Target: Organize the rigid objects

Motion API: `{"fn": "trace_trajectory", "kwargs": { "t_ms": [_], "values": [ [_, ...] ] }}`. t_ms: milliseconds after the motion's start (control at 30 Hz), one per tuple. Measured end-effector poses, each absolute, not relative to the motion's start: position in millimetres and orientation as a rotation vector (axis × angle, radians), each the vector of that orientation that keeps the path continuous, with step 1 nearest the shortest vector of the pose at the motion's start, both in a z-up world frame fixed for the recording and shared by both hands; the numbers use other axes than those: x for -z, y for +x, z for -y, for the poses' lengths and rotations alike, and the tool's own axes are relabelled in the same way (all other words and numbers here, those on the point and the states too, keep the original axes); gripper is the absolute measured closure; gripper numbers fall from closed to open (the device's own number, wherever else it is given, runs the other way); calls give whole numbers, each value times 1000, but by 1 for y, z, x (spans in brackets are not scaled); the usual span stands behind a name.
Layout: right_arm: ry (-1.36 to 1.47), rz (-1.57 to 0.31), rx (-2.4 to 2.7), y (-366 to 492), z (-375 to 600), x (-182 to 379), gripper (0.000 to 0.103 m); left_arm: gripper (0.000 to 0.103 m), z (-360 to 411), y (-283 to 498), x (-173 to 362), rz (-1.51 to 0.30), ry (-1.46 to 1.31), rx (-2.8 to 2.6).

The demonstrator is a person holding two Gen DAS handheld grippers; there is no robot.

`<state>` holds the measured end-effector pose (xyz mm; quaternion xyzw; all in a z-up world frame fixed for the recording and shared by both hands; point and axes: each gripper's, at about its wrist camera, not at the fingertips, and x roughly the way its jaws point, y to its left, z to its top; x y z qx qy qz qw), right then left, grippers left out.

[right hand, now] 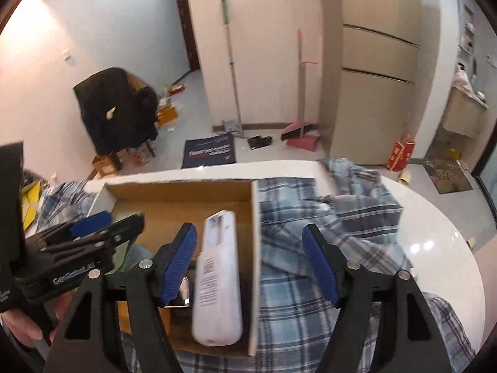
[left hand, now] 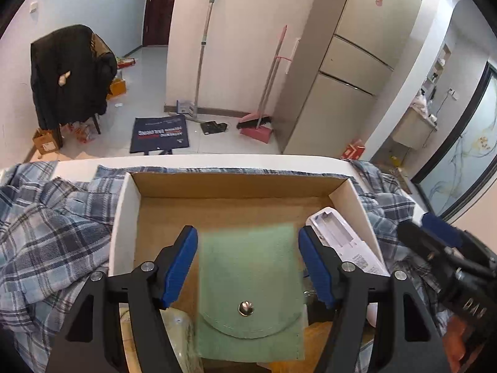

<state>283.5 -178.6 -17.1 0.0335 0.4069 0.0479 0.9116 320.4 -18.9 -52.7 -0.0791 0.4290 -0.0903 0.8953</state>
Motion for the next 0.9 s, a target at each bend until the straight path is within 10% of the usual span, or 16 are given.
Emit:
{"fn": "trace_trajectory", "kwargs": {
  "t_ms": [433, 900],
  "values": [
    [71, -703, -77, 269, 187, -10, 33, 16, 3, 288, -8, -640, -192, 120],
    [102, -387, -118, 192, 189, -95, 1, 0, 1, 181, -123, -235, -81, 130]
  ]
}}
